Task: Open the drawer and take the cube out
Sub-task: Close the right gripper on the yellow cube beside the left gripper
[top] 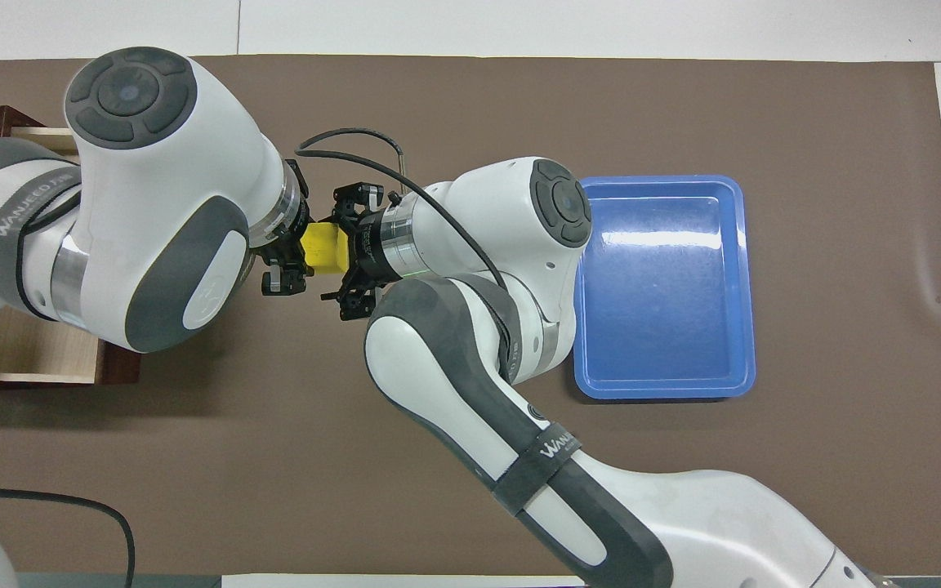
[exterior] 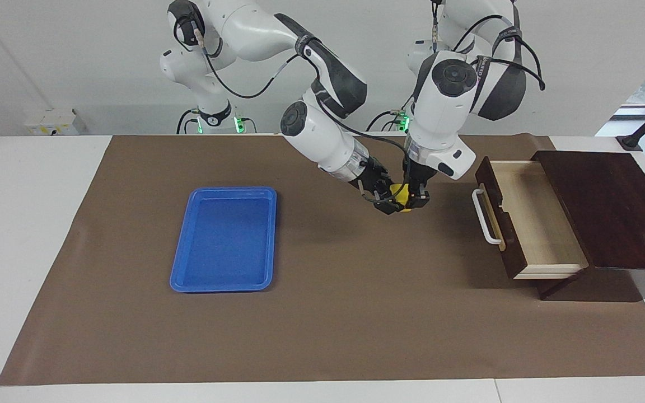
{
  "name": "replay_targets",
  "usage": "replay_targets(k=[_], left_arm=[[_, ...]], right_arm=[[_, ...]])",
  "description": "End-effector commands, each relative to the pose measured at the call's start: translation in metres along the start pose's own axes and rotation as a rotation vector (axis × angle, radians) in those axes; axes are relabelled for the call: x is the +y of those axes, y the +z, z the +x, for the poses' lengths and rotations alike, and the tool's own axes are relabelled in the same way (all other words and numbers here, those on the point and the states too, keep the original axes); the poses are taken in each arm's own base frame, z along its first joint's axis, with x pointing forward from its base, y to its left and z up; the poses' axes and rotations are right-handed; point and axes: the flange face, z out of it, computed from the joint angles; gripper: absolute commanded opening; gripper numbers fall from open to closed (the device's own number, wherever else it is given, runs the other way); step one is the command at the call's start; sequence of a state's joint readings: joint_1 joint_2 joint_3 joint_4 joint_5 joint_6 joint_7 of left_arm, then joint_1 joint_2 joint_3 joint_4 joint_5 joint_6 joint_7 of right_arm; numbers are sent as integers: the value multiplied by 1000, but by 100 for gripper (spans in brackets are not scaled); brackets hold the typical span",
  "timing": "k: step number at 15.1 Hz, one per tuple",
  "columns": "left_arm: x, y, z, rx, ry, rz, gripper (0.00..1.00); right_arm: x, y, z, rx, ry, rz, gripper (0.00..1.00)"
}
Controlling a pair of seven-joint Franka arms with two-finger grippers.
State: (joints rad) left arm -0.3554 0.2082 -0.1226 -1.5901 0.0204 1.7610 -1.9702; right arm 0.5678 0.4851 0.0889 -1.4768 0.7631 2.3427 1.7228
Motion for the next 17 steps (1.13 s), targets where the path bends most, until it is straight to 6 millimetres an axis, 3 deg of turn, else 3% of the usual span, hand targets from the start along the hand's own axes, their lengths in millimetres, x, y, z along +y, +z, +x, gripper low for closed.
replay_targets(k=[1, 8, 9, 10, 11, 17], left_arm=[[-2, -3, 3, -16, 5, -33, 0], [0, -4, 7, -16, 29, -33, 0], [0, -4, 7, -15, 28, -32, 27], [0, -4, 8, -14, 30, -34, 75], [0, -5, 7, -10, 41, -32, 100], [-1, 0, 24, 9, 82, -3, 100]], right_arm=[[4, -1, 1, 12, -17, -22, 0], [-1, -7, 3, 3, -8, -14, 0], [-1, -7, 3, 2, -7, -14, 0], [-1, -7, 3, 2, -7, -14, 0], [-2, -7, 2, 1, -6, -13, 0], [-5, -13, 5, 2, 0, -19, 0]])
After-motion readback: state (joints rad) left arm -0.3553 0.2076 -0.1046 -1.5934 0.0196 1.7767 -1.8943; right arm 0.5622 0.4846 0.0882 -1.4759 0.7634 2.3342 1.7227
